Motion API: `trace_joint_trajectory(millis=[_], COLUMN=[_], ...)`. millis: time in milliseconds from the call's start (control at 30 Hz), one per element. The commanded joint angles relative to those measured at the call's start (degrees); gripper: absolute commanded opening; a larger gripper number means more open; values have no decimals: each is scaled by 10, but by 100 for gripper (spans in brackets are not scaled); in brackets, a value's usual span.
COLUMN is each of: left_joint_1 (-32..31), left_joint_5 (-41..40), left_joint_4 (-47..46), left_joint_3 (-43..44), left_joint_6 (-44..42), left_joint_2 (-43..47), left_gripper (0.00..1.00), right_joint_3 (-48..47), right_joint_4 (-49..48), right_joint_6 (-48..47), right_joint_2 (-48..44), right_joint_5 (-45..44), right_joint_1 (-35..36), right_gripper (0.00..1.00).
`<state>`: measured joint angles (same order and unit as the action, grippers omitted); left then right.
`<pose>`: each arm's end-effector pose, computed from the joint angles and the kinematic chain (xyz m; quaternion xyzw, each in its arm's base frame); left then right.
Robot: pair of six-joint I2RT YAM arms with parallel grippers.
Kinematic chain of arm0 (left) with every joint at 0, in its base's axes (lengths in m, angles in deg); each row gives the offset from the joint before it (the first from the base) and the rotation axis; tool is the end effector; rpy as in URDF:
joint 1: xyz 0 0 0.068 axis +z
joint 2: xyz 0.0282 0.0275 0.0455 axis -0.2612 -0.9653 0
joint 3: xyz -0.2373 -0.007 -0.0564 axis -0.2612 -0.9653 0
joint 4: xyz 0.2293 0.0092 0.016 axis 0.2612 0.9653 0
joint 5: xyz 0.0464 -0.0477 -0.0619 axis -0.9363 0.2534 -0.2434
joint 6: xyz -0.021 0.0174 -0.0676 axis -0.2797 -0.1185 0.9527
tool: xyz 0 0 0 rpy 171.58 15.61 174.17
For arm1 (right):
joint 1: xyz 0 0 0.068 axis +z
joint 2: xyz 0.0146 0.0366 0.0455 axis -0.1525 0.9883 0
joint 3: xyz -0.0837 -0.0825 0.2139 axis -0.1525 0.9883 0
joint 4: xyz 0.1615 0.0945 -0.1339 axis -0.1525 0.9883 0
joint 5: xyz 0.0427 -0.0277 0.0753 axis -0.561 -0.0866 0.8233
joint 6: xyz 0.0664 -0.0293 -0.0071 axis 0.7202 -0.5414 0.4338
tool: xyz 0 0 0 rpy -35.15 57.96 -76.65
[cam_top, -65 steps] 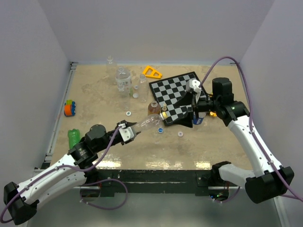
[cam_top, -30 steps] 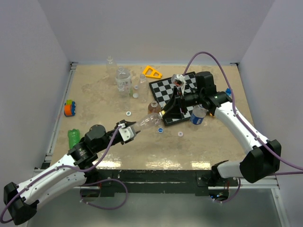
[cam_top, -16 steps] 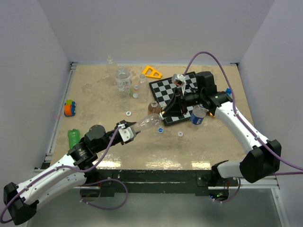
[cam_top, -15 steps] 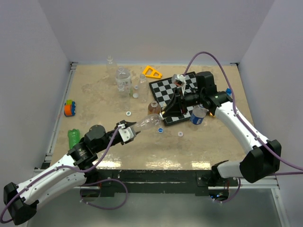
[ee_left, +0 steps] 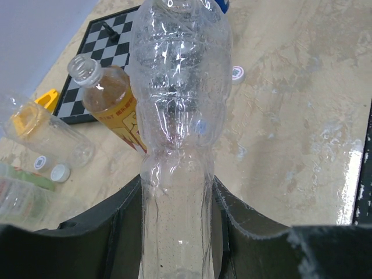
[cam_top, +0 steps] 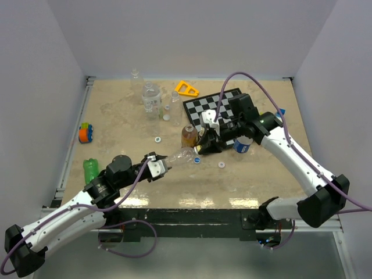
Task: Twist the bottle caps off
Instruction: Unscrew the bottle cap from the plastic bottle.
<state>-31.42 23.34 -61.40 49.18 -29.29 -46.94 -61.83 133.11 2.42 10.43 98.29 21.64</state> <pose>0.1086 -0.1339 0.2372 0.4828 0.6088 -0.2251 0.5878 0.1897 0.1711 0.3158 -0.6208 0.5550 0.4196 0.3612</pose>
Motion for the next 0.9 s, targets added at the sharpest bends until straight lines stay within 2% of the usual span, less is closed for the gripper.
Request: trace_joint_trajectory(millis=[0, 167, 267, 500, 667, 867], left_joint_1=[0, 0, 0, 0, 0, 0], left_joint_5=[21, 35, 41, 51, 53, 57], left_joint_4=[-66, -66, -68, -69, -69, -69], left_joint_3=[6, 6, 4, 4, 2, 1], left_joint_6=[-4, -6, -8, -10, -10, -13], left_joint_2=[-2, -7, -7, -11, -12, -15], left_gripper=[0, 0, 0, 0, 0, 0], right_joint_3=[-31, -21, 4, 21, 26, 52], right_joint_4=[112, 145, 114, 36, 23, -3], right_joint_6=[-228, -417, -467, -471, -466, -417], right_joint_2=[-41, -71, -98, -145, -148, -167], right_joint_5=[-16, -79, -118, -192, -180, -127], right_joint_1=[32, 33, 33, 33, 32, 33], right_gripper=[0, 0, 0, 0, 0, 0])
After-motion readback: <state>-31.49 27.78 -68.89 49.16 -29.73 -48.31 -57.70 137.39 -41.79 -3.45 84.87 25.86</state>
